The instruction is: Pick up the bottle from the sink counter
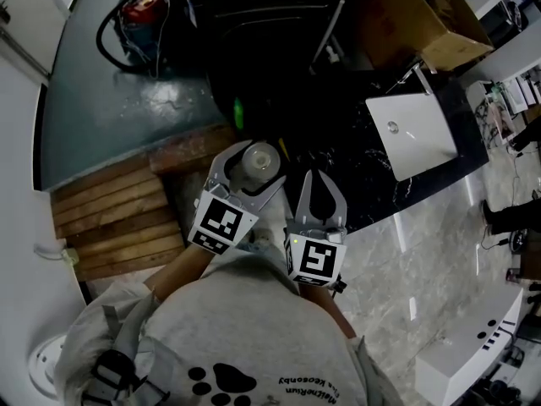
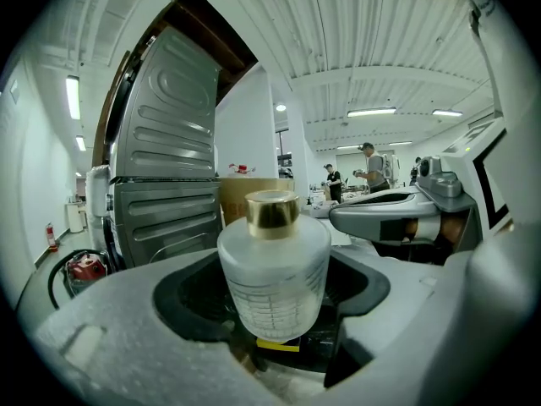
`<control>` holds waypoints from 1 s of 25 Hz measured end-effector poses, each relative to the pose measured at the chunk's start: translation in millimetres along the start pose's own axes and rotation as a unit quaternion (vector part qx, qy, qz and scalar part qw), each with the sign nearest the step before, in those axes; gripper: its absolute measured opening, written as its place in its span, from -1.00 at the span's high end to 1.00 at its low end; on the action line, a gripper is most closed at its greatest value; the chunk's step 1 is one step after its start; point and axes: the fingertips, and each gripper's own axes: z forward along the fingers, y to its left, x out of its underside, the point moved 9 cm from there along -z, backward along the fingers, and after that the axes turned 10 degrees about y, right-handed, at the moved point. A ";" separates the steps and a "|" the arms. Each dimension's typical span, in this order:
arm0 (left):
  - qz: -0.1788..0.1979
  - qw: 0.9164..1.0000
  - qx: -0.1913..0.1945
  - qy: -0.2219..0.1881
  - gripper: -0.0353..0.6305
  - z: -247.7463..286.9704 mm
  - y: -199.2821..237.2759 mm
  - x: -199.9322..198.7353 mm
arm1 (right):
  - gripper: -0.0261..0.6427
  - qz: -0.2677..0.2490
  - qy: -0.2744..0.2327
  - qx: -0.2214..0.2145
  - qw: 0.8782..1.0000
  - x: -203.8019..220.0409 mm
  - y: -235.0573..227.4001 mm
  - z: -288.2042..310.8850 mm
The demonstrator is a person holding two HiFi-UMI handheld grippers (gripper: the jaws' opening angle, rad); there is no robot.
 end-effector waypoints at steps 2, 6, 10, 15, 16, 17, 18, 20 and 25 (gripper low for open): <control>-0.009 1.000 -0.010 -0.003 -0.12 0.0 -5.6 0.1 | 0.92 0.000 -0.005 -0.005 1.000 1.3 -1.2 -2.2; -0.016 1.000 -0.020 -0.005 -0.12 3.3 -13.6 0.0 | 0.92 0.006 0.018 -0.030 0.999 8.1 -5.4 -3.2; -0.019 1.000 -0.022 -0.005 -0.12 7.7 -19.6 -2.6 | 0.92 0.013 0.026 -0.043 0.999 16.6 -11.2 -5.7; -0.016 1.000 -0.024 -0.009 -0.12 11.3 -27.7 -4.6 | 0.92 0.005 0.014 -0.053 0.998 15.6 -16.0 -8.9; -0.016 1.000 -0.025 -0.010 -0.12 12.0 -29.4 -5.2 | 0.92 0.005 0.015 -0.054 0.998 16.7 -17.2 -9.2; -0.015 0.999 -0.026 -0.011 -0.12 12.4 -31.1 -5.9 | 0.92 0.005 0.015 -0.055 0.998 17.5 -18.0 -9.5; -0.014 0.999 -0.027 -0.011 -0.12 12.9 -32.6 -6.7 | 0.92 0.004 0.013 -0.057 0.998 17.6 -18.7 -9.8; -0.013 0.999 -0.028 -0.011 -0.12 14.2 -35.6 -7.7 | 0.92 0.002 0.011 -0.061 0.998 17.9 -20.7 -10.4; -0.014 0.999 -0.033 -0.010 -0.12 16.9 -42.7 -9.1 | 0.92 -0.002 0.011 -0.068 0.998 19.2 -27.9 -11.6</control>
